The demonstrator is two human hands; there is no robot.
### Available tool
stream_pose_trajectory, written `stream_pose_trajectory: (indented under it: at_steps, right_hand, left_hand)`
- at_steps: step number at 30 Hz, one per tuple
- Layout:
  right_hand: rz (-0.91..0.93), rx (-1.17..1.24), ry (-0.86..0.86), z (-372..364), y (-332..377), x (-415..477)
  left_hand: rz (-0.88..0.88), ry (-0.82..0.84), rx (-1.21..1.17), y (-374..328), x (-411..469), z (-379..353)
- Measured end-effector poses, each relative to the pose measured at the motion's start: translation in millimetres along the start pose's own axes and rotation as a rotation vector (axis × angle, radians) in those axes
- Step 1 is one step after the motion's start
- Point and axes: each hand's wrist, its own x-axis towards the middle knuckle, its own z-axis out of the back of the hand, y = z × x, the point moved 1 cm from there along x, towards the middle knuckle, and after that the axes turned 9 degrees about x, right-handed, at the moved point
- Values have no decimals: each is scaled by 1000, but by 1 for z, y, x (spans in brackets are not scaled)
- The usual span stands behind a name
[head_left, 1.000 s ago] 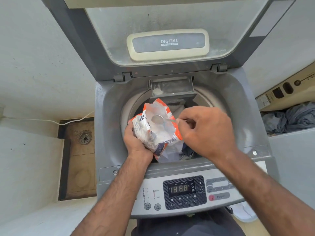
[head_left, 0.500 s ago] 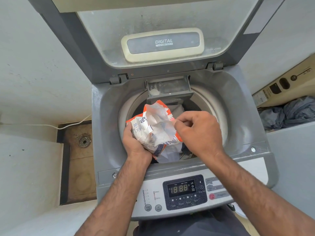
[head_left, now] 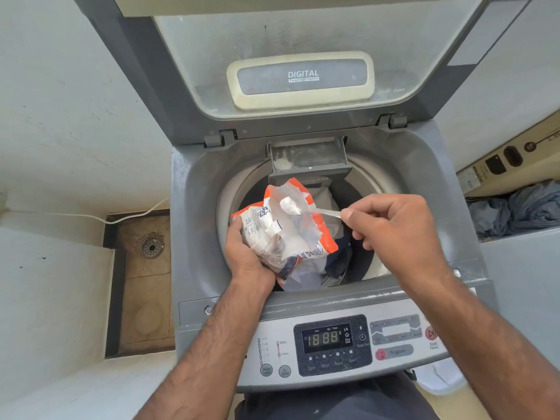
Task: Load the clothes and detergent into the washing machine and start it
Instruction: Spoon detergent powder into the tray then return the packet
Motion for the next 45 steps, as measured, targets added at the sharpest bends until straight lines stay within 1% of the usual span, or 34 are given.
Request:
stream_pose_trajectory:
  at_steps: [2, 3, 5, 10, 12, 15, 18, 21, 25, 28, 29, 31, 33, 36, 38, 40, 43, 45]
  right_hand:
    - [26, -89, 11, -2, -2, 0]
    - [21, -90, 14, -3, -3, 0]
    - [-20, -35, 15, -3, -2, 2]
    - [-182, 198, 23, 5, 7, 14]
    - [-198, 245, 19, 10, 12, 23]
    - [-171, 247, -21, 11, 17, 42]
    - [-121, 207, -82, 1, 20, 62]
    - [-54, 90, -127, -20, 15, 81]
    - [123, -317, -174, -48, 9, 88]
    - [324, -491, -187, -62, 2, 82]
    - [389, -522, -185, -64, -1, 80]
    - [462, -532, -191, -63, -7, 81]
    - [501, -523, -203, -60, -9, 83]
    - [533, -572, -198, -58, -8, 84]
    - [516, -508, -234, -54, -4, 81]
    - [462, -390, -272, -46, 6, 73]
    - [377, -197, -259, -28, 19, 53]
    - [378, -135, -238, -16, 25, 35]
  left_hand:
    - [1, 3, 2, 0, -1, -1]
    - [5, 1, 2, 0, -1, -1]
    - [19, -5, 4, -1, -3, -2]
    - [37, -24, 15, -3, -6, -4]
    - [43, -35, 11, -3, -7, -4]
    - [46, -41, 0, -3, -6, -3]
    - [34, -41, -13, -1, -4, -2]
    - [40, -47, -1, -1, -2, 0]
    - [61, -44, 11, 0, -3, 0]
    - [79, -53, 11, 2, -1, 2]
    - [83, -62, 12, 1, 0, 2]
    - [84, -59, 9, 1, 1, 3]
    - [86, -49, 3, 2, 3, 4]
    - [98, -25, 1, 2, 4, 4]
    - [101, -22, 14, 2, 2, 3]
    - [110, -15, 24, 1, 0, 1]
    - [118, -8, 34, 0, -2, 0]
    - [106, -1, 39, -1, -2, -1]
